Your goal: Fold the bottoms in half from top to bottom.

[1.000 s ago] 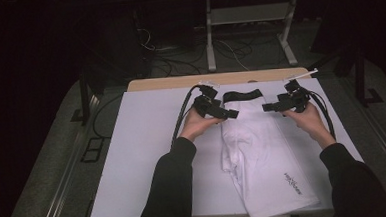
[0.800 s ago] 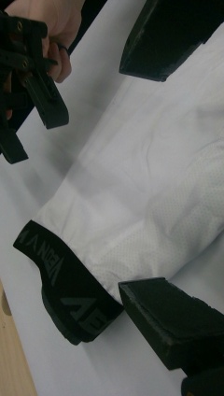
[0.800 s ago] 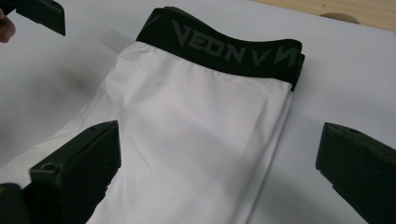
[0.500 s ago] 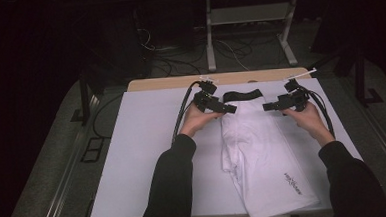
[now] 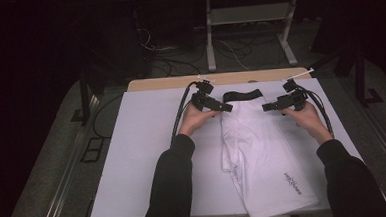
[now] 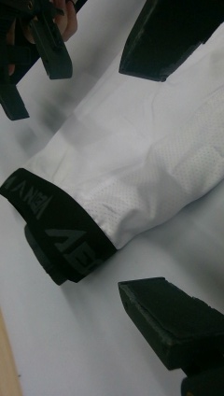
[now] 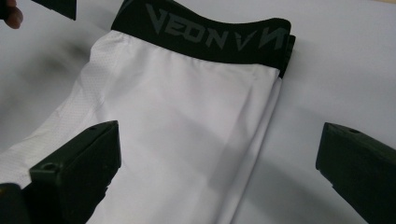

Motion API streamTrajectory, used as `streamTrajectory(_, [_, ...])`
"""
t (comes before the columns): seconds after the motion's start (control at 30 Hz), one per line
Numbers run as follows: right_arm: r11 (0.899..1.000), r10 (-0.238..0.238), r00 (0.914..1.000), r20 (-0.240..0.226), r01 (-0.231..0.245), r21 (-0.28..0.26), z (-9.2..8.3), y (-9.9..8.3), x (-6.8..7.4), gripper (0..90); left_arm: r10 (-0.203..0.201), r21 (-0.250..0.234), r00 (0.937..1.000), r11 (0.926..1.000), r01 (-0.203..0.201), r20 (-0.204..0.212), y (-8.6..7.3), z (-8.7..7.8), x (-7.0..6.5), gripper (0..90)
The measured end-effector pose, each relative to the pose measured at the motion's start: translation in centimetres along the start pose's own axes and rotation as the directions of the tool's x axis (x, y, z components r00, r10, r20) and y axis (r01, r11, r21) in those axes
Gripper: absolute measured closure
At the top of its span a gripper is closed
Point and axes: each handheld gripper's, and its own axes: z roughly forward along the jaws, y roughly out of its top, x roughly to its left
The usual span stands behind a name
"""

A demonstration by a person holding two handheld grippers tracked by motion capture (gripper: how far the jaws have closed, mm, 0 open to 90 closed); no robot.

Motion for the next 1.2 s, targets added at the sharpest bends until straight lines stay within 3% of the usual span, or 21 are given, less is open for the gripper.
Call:
streamTrajectory(0.33, [0.999, 0.014, 0.9997, 0.019, -0.015, 0.040, 0.7, 0.3, -0.4, 1.1, -0.027, 0.008, 0.9996, 0.9996, 0.027, -0.002, -0.4, 1.0, 0.6, 0.0])
streamTrajectory(0.53, [0.997, 0.015, 0.9994, 0.032, -0.018, 0.070, 1.1, 0.2, -0.7, 9.4, -0.058, 0.028, 0.9983, 0.9979, 0.058, 0.005, -0.8, 1.9, 1.0, 0.0])
streamTrajectory(0.83, [0.992, 0.060, 0.9981, 0.017, -0.061, 0.109, 1.4, 0.0, -1.2, 22.8, -0.074, 0.051, 0.9972, 0.9960, 0.073, 0.009, -1.2, 2.7, 1.3, 0.4])
streamTrajectory(1.0, [0.992, 0.075, 0.9971, -0.013, -0.073, 0.104, 1.4, -0.1, -1.3, 29.3, -0.077, 0.051, 0.9967, 0.9958, 0.076, 0.023, -1.3, 2.9, 1.2, 5.8])
streamTrajectory(1.2, [0.994, 0.072, 0.9973, -0.015, -0.070, 0.086, 1.6, 0.0, -1.3, 31.6, -0.088, 0.033, 0.9955, 0.9957, 0.086, 0.036, -1.3, 3.0, 1.3, 8.2])
